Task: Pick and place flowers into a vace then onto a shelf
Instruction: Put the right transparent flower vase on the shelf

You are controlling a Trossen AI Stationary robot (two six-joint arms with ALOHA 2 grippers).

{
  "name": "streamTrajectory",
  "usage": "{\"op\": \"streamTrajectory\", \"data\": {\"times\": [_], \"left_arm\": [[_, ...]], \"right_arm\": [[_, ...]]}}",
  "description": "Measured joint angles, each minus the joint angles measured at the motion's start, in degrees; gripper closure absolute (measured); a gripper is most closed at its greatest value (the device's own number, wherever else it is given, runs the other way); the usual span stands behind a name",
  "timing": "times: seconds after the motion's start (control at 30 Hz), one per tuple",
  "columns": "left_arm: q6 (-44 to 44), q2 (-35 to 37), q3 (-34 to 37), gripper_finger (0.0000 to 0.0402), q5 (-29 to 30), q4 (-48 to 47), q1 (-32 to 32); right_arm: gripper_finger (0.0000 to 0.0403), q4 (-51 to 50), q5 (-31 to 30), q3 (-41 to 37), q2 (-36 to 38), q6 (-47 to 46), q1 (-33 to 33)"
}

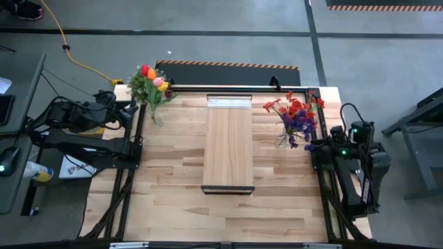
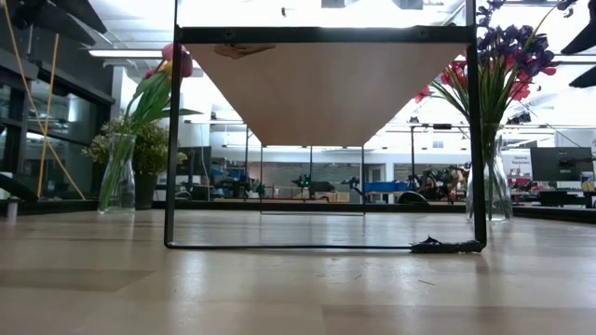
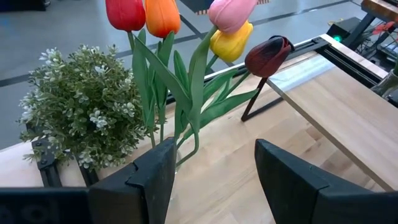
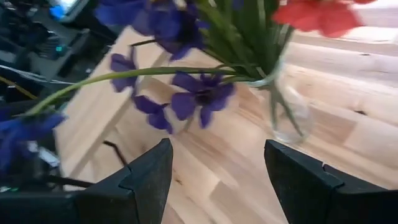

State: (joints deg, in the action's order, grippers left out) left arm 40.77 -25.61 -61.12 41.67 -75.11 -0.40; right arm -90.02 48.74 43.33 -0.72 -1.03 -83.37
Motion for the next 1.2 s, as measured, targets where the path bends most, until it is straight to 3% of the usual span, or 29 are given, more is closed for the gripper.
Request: {"op": "streamTrajectory", "data": {"times": [0.23, 0.53, 0.8, 1.2], "left_arm": [[0.01, 0.01, 0.0, 0.0153, 1.31, 0.0, 0.01], [0.0, 0.01, 0.0, 0.0153, 1.4, -0.02, -0.01], [-0.41, 0.0, 0.0, 0.0153, 1.51, -0.04, 0.01], [-0.43, 0.01, 0.0, 0.0153, 1.5, -2.62, -0.01]], "right_arm": [[0.0164, 0.12, -5.37, 0.0, -2.24, 1.88, 0.02], [0.02, 0.02, -3.49, 0.0, -8.33, 4.64, -0.11], [0.0195, 0.07, -1.16, 0.0, -15.56, 7.02, 0.33], [0.0196, 0.19, -5.0, 0.0, -29.23, 6.42, 11.97]]}}
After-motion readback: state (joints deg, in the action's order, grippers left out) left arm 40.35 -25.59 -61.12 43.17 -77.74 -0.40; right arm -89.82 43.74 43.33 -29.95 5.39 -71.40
